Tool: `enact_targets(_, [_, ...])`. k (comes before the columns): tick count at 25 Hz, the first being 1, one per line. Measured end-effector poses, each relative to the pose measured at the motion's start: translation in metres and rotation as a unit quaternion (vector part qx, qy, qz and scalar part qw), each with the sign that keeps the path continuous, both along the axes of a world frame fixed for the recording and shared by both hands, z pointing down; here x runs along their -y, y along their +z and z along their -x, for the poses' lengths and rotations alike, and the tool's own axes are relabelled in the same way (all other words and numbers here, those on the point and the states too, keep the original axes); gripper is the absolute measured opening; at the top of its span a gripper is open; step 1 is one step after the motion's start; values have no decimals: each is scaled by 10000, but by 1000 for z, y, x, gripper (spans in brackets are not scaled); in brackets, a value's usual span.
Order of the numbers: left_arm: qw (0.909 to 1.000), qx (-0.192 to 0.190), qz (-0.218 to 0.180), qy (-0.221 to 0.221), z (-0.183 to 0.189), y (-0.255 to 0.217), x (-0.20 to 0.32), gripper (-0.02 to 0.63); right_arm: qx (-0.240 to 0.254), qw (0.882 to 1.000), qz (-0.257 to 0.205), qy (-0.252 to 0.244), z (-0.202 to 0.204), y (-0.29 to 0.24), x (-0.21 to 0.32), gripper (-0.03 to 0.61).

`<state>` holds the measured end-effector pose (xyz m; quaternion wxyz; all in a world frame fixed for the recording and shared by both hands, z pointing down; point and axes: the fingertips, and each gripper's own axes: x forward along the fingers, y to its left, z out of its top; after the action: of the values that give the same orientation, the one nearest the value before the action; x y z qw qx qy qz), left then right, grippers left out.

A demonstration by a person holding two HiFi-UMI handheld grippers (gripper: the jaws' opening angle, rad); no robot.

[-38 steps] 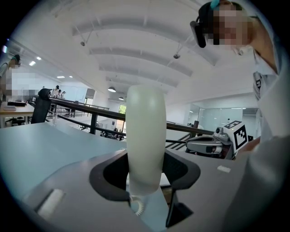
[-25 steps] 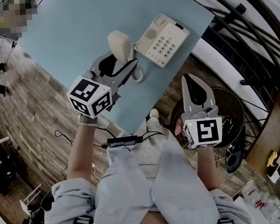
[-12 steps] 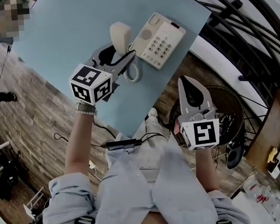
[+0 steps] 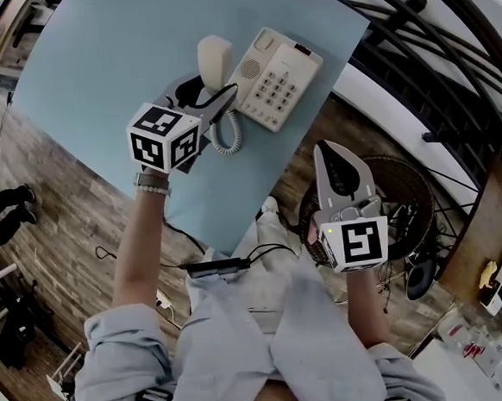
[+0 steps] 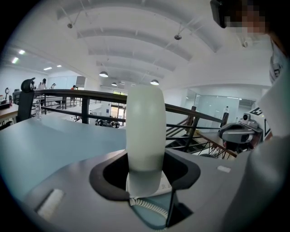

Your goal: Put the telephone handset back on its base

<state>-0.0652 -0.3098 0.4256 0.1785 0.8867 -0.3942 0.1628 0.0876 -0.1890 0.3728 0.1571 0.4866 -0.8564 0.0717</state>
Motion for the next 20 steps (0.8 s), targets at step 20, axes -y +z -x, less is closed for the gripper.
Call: enact_targets(20, [9994, 23, 337, -6, -21, 30, 44, 210, -13, 9997, 140, 189, -16, 15, 4, 7])
